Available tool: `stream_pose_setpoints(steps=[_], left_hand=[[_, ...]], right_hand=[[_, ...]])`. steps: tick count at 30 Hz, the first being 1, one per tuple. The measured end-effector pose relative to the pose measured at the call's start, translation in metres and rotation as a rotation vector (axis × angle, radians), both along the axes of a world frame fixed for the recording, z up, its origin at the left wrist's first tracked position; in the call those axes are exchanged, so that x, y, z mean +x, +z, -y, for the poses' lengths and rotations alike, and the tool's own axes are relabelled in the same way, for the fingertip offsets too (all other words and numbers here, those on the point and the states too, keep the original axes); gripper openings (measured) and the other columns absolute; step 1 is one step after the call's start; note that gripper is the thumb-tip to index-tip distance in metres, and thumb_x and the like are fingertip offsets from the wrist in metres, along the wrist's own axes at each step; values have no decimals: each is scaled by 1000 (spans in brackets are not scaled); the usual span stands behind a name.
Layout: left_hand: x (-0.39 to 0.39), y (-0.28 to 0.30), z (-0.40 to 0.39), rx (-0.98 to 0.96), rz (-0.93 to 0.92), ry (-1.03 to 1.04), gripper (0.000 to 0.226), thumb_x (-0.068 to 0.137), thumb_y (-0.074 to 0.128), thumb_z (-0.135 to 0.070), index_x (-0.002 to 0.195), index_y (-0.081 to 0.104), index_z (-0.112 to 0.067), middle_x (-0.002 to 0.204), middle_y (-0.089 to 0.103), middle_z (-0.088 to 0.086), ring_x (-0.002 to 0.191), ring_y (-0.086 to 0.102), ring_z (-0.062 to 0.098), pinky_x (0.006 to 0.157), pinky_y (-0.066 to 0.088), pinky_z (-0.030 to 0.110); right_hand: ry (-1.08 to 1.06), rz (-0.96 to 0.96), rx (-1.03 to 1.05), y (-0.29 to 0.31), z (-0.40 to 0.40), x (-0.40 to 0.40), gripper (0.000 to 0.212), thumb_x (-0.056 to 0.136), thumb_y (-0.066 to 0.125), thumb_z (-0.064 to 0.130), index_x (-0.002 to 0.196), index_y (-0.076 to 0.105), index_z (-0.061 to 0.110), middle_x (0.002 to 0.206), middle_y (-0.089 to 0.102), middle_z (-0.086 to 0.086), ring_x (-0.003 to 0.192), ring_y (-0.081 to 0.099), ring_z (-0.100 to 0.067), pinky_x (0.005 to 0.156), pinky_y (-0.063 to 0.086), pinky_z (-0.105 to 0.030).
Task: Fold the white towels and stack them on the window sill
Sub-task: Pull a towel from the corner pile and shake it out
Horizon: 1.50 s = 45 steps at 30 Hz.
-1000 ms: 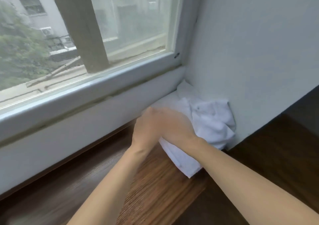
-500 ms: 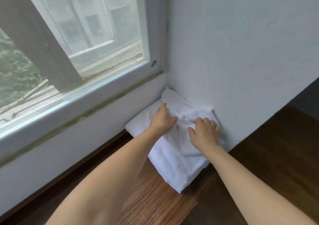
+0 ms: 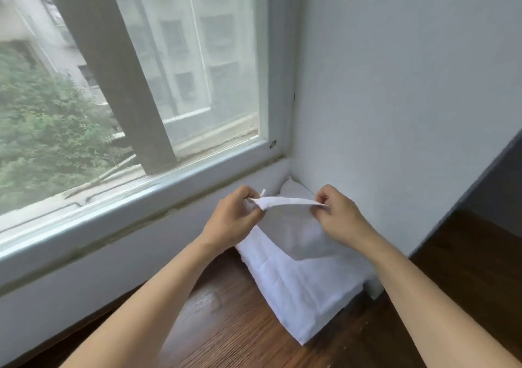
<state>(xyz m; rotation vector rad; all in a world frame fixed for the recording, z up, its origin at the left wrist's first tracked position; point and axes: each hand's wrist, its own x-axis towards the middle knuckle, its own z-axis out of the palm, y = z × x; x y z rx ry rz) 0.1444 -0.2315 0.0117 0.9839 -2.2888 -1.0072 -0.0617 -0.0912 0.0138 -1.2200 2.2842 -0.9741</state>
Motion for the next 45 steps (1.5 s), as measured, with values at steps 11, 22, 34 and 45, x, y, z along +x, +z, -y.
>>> stream_pose_setpoints(steps=[11, 22, 34, 45], left_hand=[[146, 175, -48, -418, -124, 236, 9, 93, 64, -30, 98, 58, -24, 82, 63, -11, 75, 58, 1, 57, 38, 14], [390, 158, -67, -259, 221, 327, 13, 90, 76, -30, 81, 70, -24, 73, 66, -14, 66, 57, 3, 65, 46, 32], [479, 166, -81, -316, -46, 642, 12, 105, 56, -25, 96, 56, -17, 69, 59, 1, 46, 57, 13, 39, 43, 24], [539, 252, -56, -178, 44, 711, 32, 106, 55, -25, 92, 66, 3, 81, 49, 8, 73, 49, 20, 48, 51, 29]], right_hand=[[612, -93, -473, 162, 36, 184, 20, 98, 69, 19, 113, 66, 32, 93, 70, 15, 87, 67, -5, 74, 54, -23], [655, 174, -623, 199, 65, 309, 16, 100, 46, 0, 97, 60, -8, 80, 49, -5, 72, 46, -16, 59, 37, -25], [707, 279, -653, 248, 95, 392, 15, 92, 55, 1, 92, 65, -11, 79, 54, -9, 72, 51, -20, 65, 39, -33], [707, 484, -528, 303, 137, 378, 6, 91, 81, 17, 92, 78, 12, 91, 79, -5, 82, 79, -22, 73, 65, -40]])
